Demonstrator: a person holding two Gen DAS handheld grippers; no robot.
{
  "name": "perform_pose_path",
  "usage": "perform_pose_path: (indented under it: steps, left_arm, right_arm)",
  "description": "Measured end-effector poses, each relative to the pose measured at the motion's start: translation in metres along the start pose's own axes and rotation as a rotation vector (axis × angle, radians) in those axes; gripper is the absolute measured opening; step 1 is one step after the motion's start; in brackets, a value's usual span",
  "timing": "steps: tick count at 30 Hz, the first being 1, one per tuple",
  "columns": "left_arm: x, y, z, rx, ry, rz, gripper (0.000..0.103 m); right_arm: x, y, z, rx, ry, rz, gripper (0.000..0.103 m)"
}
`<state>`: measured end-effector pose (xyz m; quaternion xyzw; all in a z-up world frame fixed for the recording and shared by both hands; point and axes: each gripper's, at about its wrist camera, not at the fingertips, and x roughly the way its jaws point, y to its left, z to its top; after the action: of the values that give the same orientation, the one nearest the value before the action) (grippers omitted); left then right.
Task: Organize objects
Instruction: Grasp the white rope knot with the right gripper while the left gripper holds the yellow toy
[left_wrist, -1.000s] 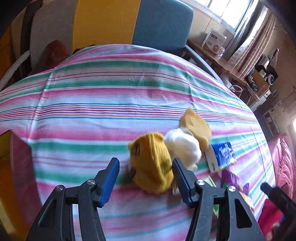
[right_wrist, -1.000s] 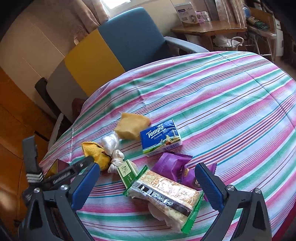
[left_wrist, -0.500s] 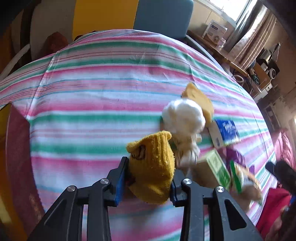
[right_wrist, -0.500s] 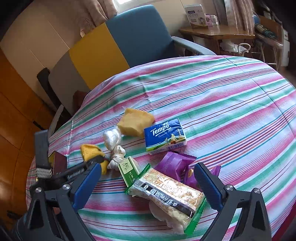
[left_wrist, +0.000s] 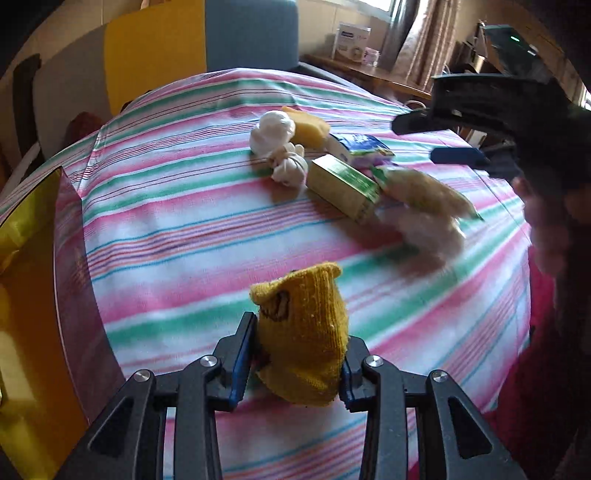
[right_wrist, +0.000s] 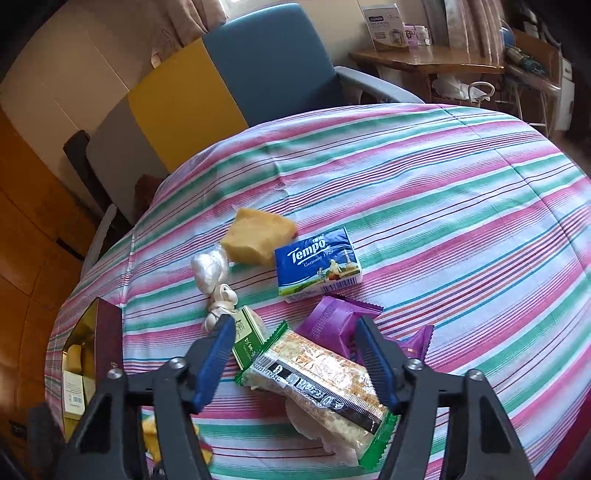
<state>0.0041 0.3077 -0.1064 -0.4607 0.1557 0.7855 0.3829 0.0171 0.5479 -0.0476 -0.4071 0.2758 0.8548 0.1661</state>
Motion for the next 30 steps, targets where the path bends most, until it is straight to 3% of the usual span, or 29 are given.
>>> perform_pose_path:
  steps: [5,11,19,23,29,30]
  left_arm:
    - [-0.008,0.004,-0.014,0.013,-0.019,-0.016,0.038]
    - [-0.005,0.009,-0.018,0.007,-0.032,-0.035,0.038]
    - [-0.001,0.013,-0.019,-0.015,-0.033,-0.063,0.039]
    - [0.001,0.014,-0.019,-0.023,-0.032,-0.072,0.040]
    - [0.003,0.017,-0.019,-0.040,-0.038,-0.087,0.042]
    - [0.003,0.017,-0.020,-0.040,-0.040,-0.091,0.042]
  right_arm:
    - [0.003,0.016,-0.005,-0.075,0.019,0.006,0.061]
    - [0.012,0.058,-0.021,-0.266,0.058,0.002,0.061]
    - [0.029,0.086,-0.013,-0.337,0.116,0.000,0.061]
    - [0.057,0.110,0.002,-0.395,0.160,-0.038,0.061]
    - [0.126,0.122,0.010,-0.422,0.296,-0.157,0.060]
    - [0.134,0.123,0.006,-0.432,0.313,-0.165,0.046]
